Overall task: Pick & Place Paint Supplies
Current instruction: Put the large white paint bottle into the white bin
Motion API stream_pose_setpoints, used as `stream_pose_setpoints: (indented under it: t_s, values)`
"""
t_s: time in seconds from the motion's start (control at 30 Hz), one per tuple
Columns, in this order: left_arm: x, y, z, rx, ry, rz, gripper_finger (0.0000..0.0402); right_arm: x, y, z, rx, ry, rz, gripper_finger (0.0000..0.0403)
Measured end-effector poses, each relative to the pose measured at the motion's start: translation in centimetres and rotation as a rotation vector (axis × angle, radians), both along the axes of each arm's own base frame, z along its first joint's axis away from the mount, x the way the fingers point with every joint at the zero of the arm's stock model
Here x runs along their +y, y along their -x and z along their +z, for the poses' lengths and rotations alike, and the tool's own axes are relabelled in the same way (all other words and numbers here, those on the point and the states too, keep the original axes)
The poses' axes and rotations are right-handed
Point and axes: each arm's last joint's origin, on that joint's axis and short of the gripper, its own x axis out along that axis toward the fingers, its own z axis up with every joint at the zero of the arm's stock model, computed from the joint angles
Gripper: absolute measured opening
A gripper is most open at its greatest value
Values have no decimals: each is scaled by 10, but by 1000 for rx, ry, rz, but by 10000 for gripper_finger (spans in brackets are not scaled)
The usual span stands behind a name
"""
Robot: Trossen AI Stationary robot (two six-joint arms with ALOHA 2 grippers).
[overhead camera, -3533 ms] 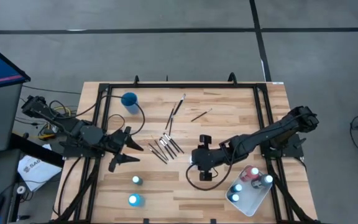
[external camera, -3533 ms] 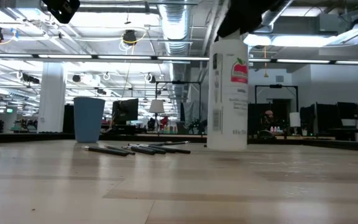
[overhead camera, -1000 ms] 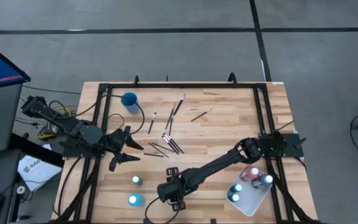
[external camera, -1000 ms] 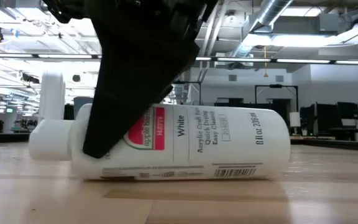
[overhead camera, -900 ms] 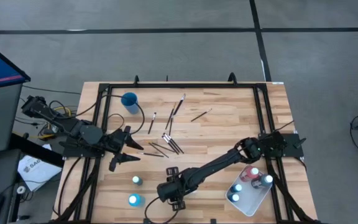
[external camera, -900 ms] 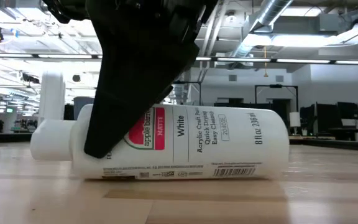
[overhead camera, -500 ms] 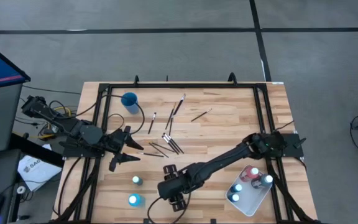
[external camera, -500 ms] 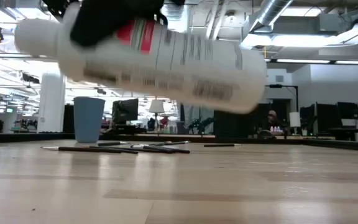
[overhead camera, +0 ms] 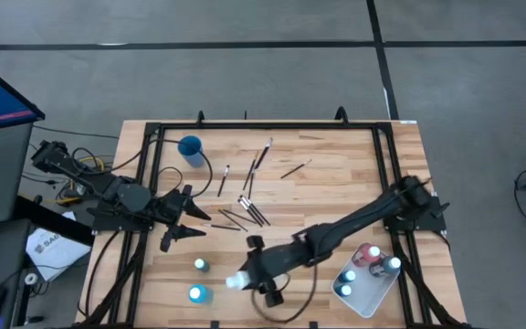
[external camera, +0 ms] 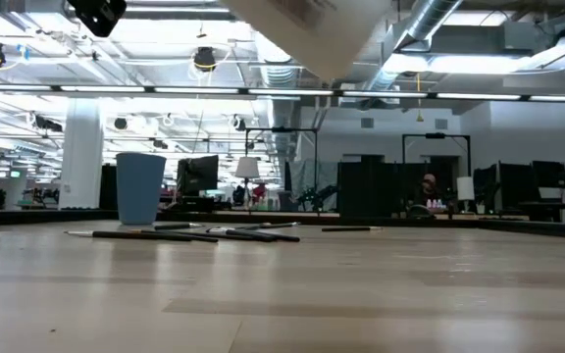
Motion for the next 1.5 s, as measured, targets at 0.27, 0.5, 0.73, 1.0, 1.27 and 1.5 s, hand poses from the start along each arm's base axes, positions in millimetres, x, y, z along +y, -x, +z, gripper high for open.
stream_pose_setpoints:
  t_s: [0.27, 0.5, 0.73, 1.0, 1.27, 1.5]
  values:
    - [0, 0, 1, -6, 0, -1, 205, -23, 38, -29, -359, -181, -13, 198]
    - [0, 0, 1, -10, 2, 0, 205, -31, 44, -75, -461, -195, -34, 195]
    - [0, 0, 1, -12, 3, 0, 205, -35, 35, -105, -466, -189, -53, 200]
    - [-2, -3, -1, 0, -3, 0, 205, -36, 30, -125, -447, -171, -56, 198]
    - [-11, -17, -16, 97, -5, -16, 201, -37, 29, -131, -504, -195, -56, 197]
    - [-38, -35, -46, 222, -72, -43, 171, -39, 28, -127, -523, -185, -57, 203]
